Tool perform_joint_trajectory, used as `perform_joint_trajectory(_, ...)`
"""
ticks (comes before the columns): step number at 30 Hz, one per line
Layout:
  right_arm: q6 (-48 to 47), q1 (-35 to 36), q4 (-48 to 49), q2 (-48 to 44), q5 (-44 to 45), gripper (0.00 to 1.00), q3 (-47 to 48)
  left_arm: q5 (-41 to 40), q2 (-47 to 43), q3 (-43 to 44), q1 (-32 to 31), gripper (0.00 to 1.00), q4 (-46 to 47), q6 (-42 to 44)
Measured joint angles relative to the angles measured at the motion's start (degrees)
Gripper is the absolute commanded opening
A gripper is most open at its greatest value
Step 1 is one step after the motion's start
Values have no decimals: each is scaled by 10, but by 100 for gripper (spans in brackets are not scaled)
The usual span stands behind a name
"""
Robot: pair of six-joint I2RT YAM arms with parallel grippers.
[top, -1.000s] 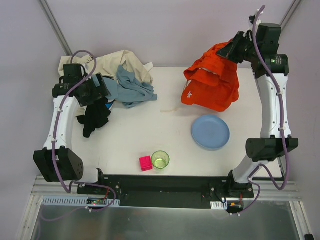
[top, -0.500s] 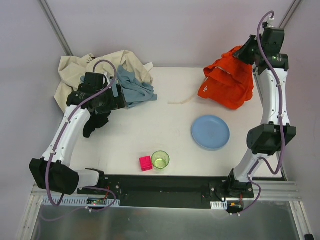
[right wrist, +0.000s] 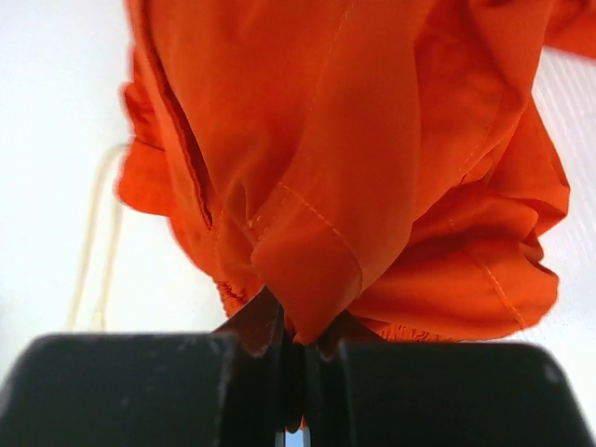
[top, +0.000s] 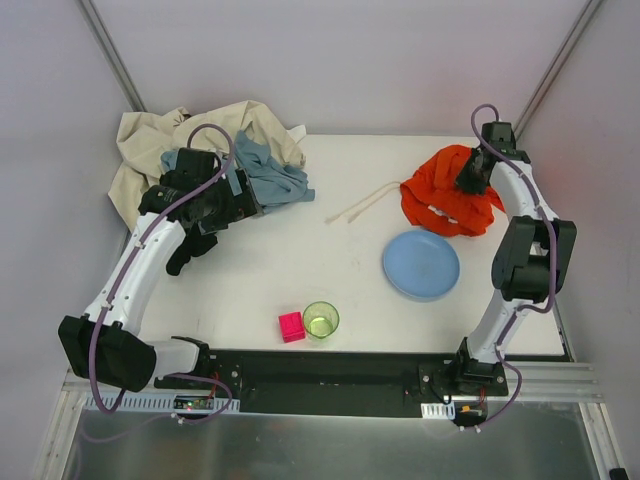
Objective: Pick out a specific cloth from the pile
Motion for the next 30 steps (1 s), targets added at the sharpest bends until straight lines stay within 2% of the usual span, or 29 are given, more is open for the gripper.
perform_joint_trajectory(5, 0, -2, 16, 17, 19, 5, -47, -6, 1, 0, 0, 99, 0, -8)
perform_joint_trajectory(11, 0, -3, 28, 33, 12, 13, -54, -12, 0, 0, 0, 99, 0, -11)
perform_joint_trajectory(13, -2, -3, 28, 36, 1, 33, -54, -12, 0, -1, 0, 99, 0, -11)
perform_joint_trajectory(18, -15, -3, 24, 32, -20, 68, -54, -13, -6, -4, 0, 99, 1, -11)
perform_joint_trajectory(20, -16, -3, 20, 24, -26, 71, -54, -15, -10, -8, 0, 99, 1, -11)
perform_joint_trajectory(26, -22, 3, 16, -54, -37, 96, -55, -27, -21, -17, 0, 99, 1, -3)
perform_joint_trajectory(30, -31, 26, 16, -118, -32, 96, -55, -31, -29, -19, 0, 99, 1, 2)
